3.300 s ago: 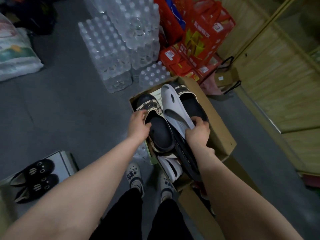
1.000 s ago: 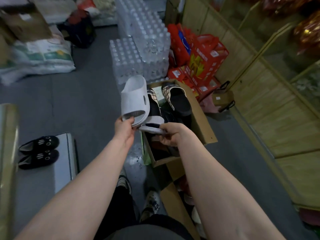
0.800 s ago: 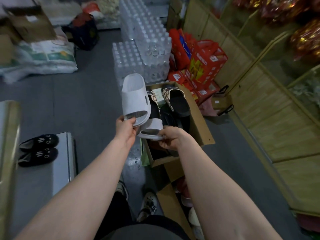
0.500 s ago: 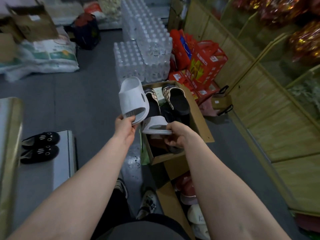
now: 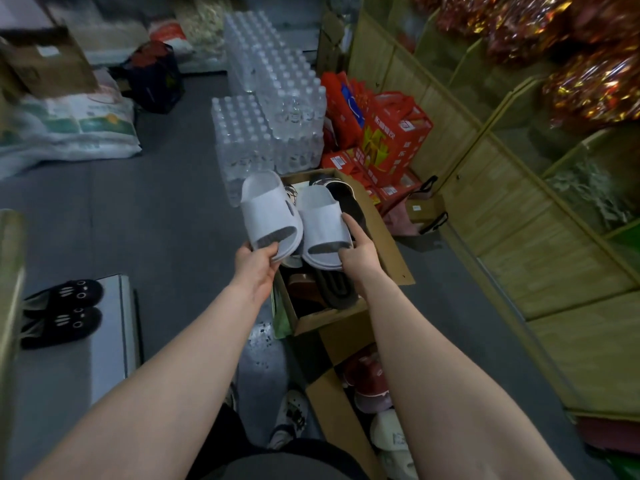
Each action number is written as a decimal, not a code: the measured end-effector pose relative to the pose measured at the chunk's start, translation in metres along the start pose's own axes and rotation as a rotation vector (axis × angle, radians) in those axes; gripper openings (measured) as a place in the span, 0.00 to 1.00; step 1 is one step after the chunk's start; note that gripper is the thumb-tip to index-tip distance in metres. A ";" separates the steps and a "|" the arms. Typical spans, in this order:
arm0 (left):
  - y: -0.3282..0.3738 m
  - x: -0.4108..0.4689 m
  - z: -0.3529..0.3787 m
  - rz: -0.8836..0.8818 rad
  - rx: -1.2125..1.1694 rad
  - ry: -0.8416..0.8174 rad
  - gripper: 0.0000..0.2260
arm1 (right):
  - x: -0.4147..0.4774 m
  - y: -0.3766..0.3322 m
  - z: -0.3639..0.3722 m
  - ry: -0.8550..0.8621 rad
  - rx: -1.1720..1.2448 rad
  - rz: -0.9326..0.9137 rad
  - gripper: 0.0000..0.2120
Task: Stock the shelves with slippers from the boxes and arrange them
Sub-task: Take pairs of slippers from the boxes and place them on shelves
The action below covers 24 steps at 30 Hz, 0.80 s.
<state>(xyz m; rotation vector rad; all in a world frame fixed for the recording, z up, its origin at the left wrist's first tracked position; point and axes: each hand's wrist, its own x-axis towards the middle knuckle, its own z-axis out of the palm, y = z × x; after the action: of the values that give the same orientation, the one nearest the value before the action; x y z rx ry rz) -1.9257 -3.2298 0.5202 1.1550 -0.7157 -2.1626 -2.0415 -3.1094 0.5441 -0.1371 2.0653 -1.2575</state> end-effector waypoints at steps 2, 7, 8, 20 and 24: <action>0.001 0.002 -0.002 -0.037 0.002 -0.002 0.09 | 0.000 0.001 0.005 0.007 0.014 -0.030 0.35; 0.004 0.005 0.002 -0.152 0.142 -0.106 0.12 | -0.001 -0.001 0.013 -0.023 -0.060 -0.105 0.34; 0.003 0.004 0.003 -0.189 0.196 -0.134 0.13 | -0.003 -0.003 0.015 -0.033 -0.080 -0.112 0.33; -0.011 0.017 0.009 -0.099 0.489 -0.138 0.19 | 0.009 0.006 0.008 -0.274 0.299 0.107 0.18; -0.015 0.018 0.006 -0.068 0.604 -0.191 0.28 | 0.019 0.015 0.009 -0.248 0.212 0.134 0.35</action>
<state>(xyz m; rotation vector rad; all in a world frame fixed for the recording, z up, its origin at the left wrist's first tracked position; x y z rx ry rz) -1.9422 -3.2308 0.5028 1.2746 -1.5069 -2.1959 -2.0460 -3.1162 0.5194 -0.0522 1.6923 -1.2977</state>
